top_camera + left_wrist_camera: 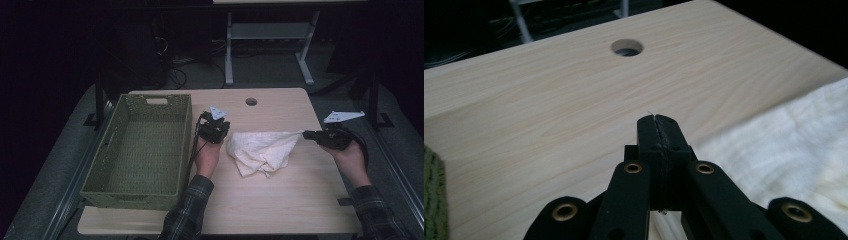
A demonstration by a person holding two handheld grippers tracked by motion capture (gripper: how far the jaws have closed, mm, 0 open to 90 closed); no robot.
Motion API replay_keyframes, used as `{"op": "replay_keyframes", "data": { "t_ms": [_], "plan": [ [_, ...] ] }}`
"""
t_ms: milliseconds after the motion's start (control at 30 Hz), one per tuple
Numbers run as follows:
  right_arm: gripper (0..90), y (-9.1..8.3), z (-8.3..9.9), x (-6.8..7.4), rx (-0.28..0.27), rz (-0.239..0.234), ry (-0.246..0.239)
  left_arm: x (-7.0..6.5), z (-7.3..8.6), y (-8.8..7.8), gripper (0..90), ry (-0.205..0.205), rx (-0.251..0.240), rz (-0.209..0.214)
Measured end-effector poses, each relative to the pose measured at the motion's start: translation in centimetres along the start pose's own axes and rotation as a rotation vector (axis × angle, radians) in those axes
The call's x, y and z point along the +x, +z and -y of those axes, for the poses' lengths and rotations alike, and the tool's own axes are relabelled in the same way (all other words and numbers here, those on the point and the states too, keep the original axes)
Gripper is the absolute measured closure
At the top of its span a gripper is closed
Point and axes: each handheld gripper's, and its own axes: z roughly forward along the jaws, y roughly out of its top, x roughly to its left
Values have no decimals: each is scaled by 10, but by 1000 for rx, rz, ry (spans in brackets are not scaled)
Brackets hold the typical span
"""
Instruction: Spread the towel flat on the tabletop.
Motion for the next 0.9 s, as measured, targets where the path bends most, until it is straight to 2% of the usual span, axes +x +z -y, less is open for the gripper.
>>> {"op": "replay_keyframes", "data": {
  "t_ms": [100,133,167,233,300,333,367,400,433,467,500,533,567,700,767,800,833,900],
  "plan": [
    [890,14,1,-11,20,-4,24,2,7,14,900,-19,23,7],
    [890,14,1,-11,20,-4,24,2,7,14,899,-19,23,7],
    [880,22,1,-14,36,-8,33,0,10,17,898,-14,29,17],
    [865,25,1,-15,43,-5,36,-5,15,21,898,-8,54,44],
    [751,31,2,-17,45,-18,53,-8,19,22,896,14,65,70],
    [717,31,3,-17,42,-18,55,-10,21,21,867,20,78,83],
    [653,28,3,-15,32,-37,50,-14,24,19,803,19,89,124],
    [653,28,3,-15,32,-37,50,-14,24,19,782,19,89,124],
    [624,22,2,-10,23,-41,41,-17,26,17,740,29,102,148],
    [624,22,2,-10,23,-41,41,-20,27,16,740,38,110,160],
    [624,16,3,-6,12,-66,28,-25,29,11,694,63,123,201],
    [624,16,3,-6,12,-66,28,-25,29,11,676,63,123,201],
    [630,13,4,-3,9,-66,24,-29,30,8,676,63,128,222],
    [670,5,11,11,9,-119,0,-42,36,-5,623,109,150,273],
    [688,5,18,21,30,-147,-9,-49,40,-12,603,148,165,295],
    [688,5,18,21,30,-147,-9,-49,40,-12,601,148,165,295],
    [688,9,23,28,56,-159,-18,-51,43,-16,600,163,166,308],
    [688,10,25,30,64,-169,-18,-55,48,-20,599,175,172,331]
  ]
}}
